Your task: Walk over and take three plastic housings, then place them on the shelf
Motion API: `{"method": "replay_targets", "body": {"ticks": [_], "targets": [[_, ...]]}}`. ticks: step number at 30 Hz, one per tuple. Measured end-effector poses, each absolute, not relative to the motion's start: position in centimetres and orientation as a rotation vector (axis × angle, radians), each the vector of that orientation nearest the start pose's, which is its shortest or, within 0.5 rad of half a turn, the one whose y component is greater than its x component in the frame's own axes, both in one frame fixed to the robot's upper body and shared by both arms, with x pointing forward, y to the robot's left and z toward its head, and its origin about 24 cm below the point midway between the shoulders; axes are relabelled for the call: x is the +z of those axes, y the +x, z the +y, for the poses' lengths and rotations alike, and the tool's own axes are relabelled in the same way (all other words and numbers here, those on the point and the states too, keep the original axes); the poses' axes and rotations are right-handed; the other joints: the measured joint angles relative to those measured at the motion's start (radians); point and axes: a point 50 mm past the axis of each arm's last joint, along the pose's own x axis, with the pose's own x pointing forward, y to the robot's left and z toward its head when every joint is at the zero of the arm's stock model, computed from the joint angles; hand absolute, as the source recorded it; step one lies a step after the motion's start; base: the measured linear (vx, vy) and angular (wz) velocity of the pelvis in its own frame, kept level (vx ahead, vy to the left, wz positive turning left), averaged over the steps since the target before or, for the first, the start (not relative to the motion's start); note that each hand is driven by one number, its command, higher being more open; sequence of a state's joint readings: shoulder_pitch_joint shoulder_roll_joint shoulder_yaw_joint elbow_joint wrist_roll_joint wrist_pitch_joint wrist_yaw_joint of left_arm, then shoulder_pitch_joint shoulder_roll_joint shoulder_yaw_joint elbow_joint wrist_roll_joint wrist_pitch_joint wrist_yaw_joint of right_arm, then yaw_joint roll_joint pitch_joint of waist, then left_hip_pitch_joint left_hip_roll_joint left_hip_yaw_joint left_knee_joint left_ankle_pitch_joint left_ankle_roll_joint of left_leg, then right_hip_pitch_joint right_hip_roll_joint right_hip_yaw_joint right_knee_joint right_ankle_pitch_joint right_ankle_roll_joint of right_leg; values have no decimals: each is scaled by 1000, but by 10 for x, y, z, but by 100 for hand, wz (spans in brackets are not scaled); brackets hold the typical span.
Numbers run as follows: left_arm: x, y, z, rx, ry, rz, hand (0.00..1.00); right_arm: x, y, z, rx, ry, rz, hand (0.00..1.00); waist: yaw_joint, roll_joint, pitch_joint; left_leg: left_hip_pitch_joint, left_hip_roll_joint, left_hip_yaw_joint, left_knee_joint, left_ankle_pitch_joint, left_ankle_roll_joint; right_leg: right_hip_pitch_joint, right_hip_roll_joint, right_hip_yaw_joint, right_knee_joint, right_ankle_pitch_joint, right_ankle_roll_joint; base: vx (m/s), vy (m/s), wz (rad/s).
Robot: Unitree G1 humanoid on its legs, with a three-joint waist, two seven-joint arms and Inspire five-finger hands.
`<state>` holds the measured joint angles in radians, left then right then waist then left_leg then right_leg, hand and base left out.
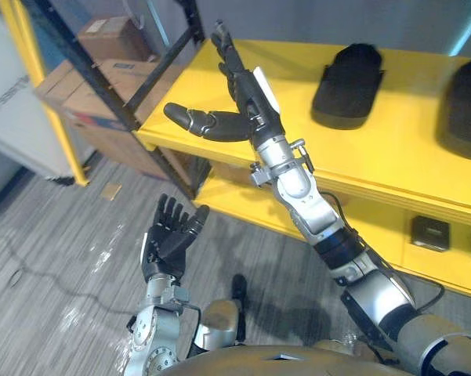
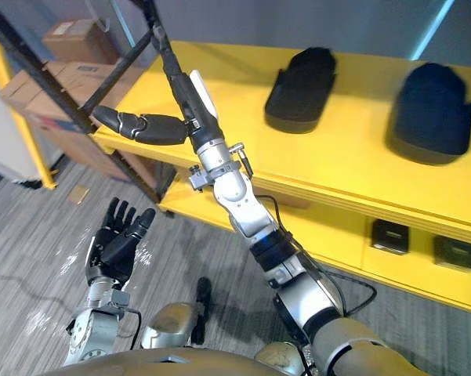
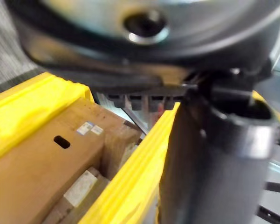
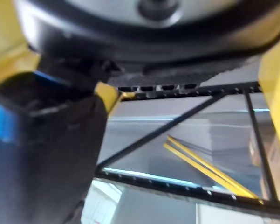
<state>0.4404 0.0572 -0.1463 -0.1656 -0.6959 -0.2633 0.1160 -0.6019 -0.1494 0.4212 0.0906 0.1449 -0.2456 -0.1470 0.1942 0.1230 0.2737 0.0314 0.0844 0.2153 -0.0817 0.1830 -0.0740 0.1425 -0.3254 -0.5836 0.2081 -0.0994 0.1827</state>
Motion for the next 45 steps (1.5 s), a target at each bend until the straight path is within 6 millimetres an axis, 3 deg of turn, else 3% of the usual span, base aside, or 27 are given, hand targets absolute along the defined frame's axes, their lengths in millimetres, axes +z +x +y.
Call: {"method": "replay_targets", "body": {"ticks": [1, 3, 6, 8, 10, 12, 16, 20, 25, 26, 27, 28, 29, 30, 32, 37, 39, 42, 44, 45], "targets": [[16, 166, 169, 283, -653, -10, 100, 159, 288, -98, 196, 23, -587, 100, -63, -52, -39, 12, 15, 63, -1, -19, -7, 3, 31, 47, -86, 53, -5, 17, -32, -82], [18, 168, 168, 276, -639, -24, 100, 150, 288, -115, 120, -2, -546, 100, -91, -45, -44, 12, 16, 73, -1, -19, -7, 5, 34, 59, -93, 64, -3, 31, -16, -43], [23, 172, 166, 264, -627, -52, 100, 138, 280, -137, 50, -21, -505, 100, -103, -45, -58, 17, 29, 95, 0, -22, -12, -2, 51, 78, -117, 79, -9, -1, -18, -14], [34, 175, 167, 264, -593, -111, 100, 111, 241, -166, -87, -7, -425, 100, -104, -58, -62, 38, 35, 139, -1, -38, -21, -5, 57, 121, -127, 80, -9, 36, -6, -54], [40, 176, 169, 255, -558, -153, 100, 91, 221, -193, -254, -5, -335, 100, -133, -67, -71, 65, 36, 185, -1, -53, -23, -12, 55, 165, -127, 81, -8, 51, 35, -76], [53, 180, 166, 205, -545, -208, 100, 74, 191, -240, -540, -25, -251, 100, -186, -81, -94, 84, 41, 261, -1, -75, -29, -42, 61, 238, -146, 99, -10, 50, 59, -95], [66, 193, 147, 85, -526, -240, 100, 63, 149, -277, -734, -80, -172, 100, -280, -105, -118, 123, 66, 384, 12, -103, -50, -76, 94, 364, -180, 134, -19, 65, 20, -97], [76, 202, 122, -63, -470, -256, 100, 49, 131, -267, -708, -17, -86, 100, -320, -120, -121, 133, 100, 480, 64, -145, -68, -125, 130, 468, -195, 156, -28, 2, -16, -81], [76, 204, 121, -69, -466, -246, 100, 38, 135, -243, -577, 27, -25, 100, -331, -116, -122, 113, 122, 512, 128, -205, -80, -178, 163, 568, -231, 192, -32, -46, -37, -70], [76, 204, 123, -57, -467, -246, 100, 37, 137, -239, -545, 17, -15, 100, -316, -113, -124, 79, 117, 410, 198, -265, -63, -205, 179, 619, -227, 205, -40, -69, -22, -125], [75, 205, 126, -33, -465, -245, 100, 38, 142, -235, -507, 8, -25, 100, -279, -103, -128, 23, 109, 271, 292, -347, -42, -225, 203, 679, -227, 216, -46, -65, -13, -138], [75, 205, 127, -16, -465, -242, 100, 39, 145, -234, -479, 6, -30, 100, -269, -100, -130, 5, 99, 208, 331, -378, -39, -236, 215, 711, -228, 222, -48, -62, 27, -170], [72, 202, 134, 35, -465, -233, 100, 42, 153, -231, -402, -8, -46, 100, -248, -94, -134, -23, 78, 85, 387, -431, -22, -263, 240, 781, -228, 233, -52, -47, 58, -153], [69, 199, 141, 80, -460, -218, 100, 45, 164, -228, -318, -23, -64, 100, -250, -83, -139, -45, 70, 4, 421, -473, -27, -285, 257, 815, -229, 240, -51, -59, 78, -143], [66, 197, 144, 102, -456, -208, 100, 43, 175, -227, -256, -9, -59, 100, -249, -86, -137, -65, 62, 10, 465, -506, -19, -305, 253, 836, -232, 251, -45, -72, 142, -62], [64, 194, 143, 108, -480, -201, 100, 2, 165, -222, -284, 139, 120, 100, -222, -80, -133, -96, 46, -20, 514, -527, -4, -304, 232, 807, -224, 257, -29, -17, 93, 12], [64, 195, 142, 73, -524, -206, 100, -16, 156, -218, -328, 264, 186, 100, -226, -72, -109, -90, 40, -67, 539, -536, -1, -337, 237, 781, -80, 189, -28, 9, 28, 36], [64, 195, 142, 54, -530, -205, 100, -30, 146, -206, -353, 348, 239, 100, -219, -80, -67, -41, 25, -65, 567, -550, 15, -347, 238, 781, 39, 174, -35, -68, 52, -25], [63, 195, 143, 51, -558, -196, 100, -30, 146, -193, -298, 359, 220, 100, -194, -105, -52, -5, 8, 11, 566, -560, 33, -353, 223, 737, 21, 226, -36, -254, 84, -114], [61, 195, 144, 58, -579, -181, 100, -25, 155, -183, -228, 354, 192, 100, -178, -105, -51, -1, 19, 72, 549, -551, 51, -353, 223, 644, -86, 368, -45, -378, 14, -166]]}}
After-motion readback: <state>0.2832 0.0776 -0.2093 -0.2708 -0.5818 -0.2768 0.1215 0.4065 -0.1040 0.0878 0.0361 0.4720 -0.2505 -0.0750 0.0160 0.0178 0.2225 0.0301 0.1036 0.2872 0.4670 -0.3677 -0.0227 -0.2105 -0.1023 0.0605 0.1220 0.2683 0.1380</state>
